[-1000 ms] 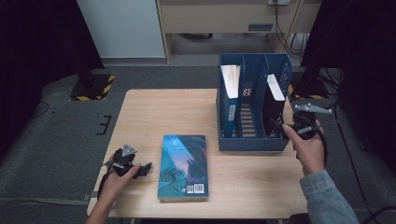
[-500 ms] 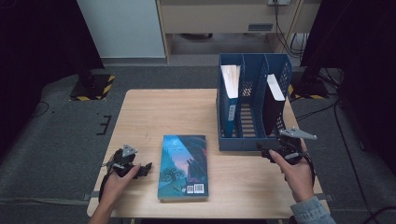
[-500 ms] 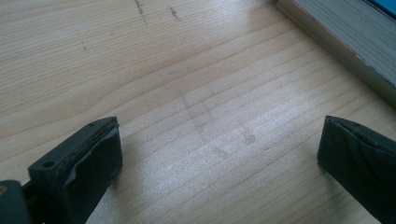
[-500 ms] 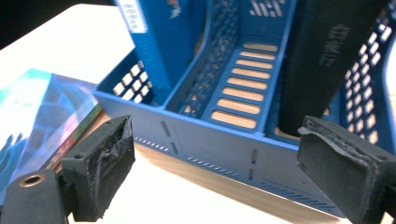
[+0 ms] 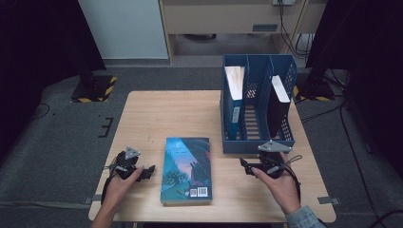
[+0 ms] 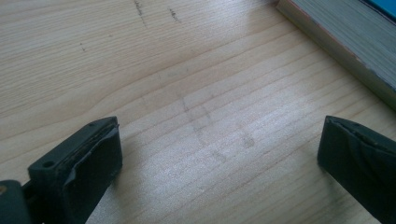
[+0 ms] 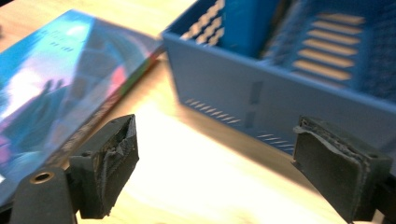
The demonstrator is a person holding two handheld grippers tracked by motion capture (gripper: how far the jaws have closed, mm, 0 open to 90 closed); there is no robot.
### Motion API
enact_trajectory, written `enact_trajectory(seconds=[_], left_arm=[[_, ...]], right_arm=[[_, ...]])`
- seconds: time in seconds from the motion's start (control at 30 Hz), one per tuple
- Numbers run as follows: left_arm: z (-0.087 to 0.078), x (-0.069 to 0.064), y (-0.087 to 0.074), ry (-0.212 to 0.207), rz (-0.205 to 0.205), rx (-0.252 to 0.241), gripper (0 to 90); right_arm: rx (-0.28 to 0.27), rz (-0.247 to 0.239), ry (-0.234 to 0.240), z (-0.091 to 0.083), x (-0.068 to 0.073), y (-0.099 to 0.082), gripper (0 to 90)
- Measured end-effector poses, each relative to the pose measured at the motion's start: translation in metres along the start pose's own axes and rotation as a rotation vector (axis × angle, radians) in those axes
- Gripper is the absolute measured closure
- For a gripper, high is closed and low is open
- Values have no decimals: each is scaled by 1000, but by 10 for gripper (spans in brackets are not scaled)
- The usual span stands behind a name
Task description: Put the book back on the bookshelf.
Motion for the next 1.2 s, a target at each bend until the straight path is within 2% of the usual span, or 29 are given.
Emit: enact_trajectory(seconds=[0.07,0.27,0.3,0.4,0.5,0.53,0.6,0.67,0.77,0.83,0.9,0.93,1.0,1.03,1.07,1.13,1.2], left_arm=[[0,0,0,-3,3,0,0],[0,1,1,-15,14,4,0],[0,1,1,-15,14,4,0],[-1,1,2,-18,18,12,8],[-2,0,3,-24,16,11,29],[-5,0,4,-27,0,-1,29],[-7,-1,6,-31,-7,-13,42],[-15,-6,9,-35,-8,-35,49],[-30,-12,13,-42,-41,-73,85],[-38,-18,16,-73,-50,-100,105],[-43,-28,18,-112,-48,-105,116],[-43,-28,18,-112,-48,-105,120],[-43,-49,20,-165,3,-106,130],[-43,-49,20,-165,3,-106,138],[-41,-56,21,-180,16,-105,138],[-36,-72,23,-200,70,-92,198],[-34,-79,22,-217,92,-81,249]], right_arm=[[8,16,26,5,6,-1,145],[23,-41,38,17,21,2,151],[23,-41,38,17,21,2,151],[25,-41,69,27,34,2,139],[30,-49,73,33,42,2,145],[42,-70,85,39,51,2,157],[55,-84,116,44,63,2,206],[71,-105,145,49,75,1,221],[95,-137,186,55,91,-1,265],[110,-155,219,57,99,-4,269],[112,-160,250,58,102,-4,269],[112,-160,250,58,102,-4,269],[124,-169,283,61,108,-6,261],[126,-169,284,62,110,-7,261],[126,-169,284,62,110,-7,261],[140,-177,301,63,116,-9,247],[155,-174,314,66,117,-11,235]])
Point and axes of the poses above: each handheld gripper's, and its own axes: z roughly forward along the jaws, y roughly out of its top, x roughly to its left, the point moved 3 cm from there along z, roughly forward along the jaws, and after that the axes turned 4 degrees about x, right-handed, at the moved point
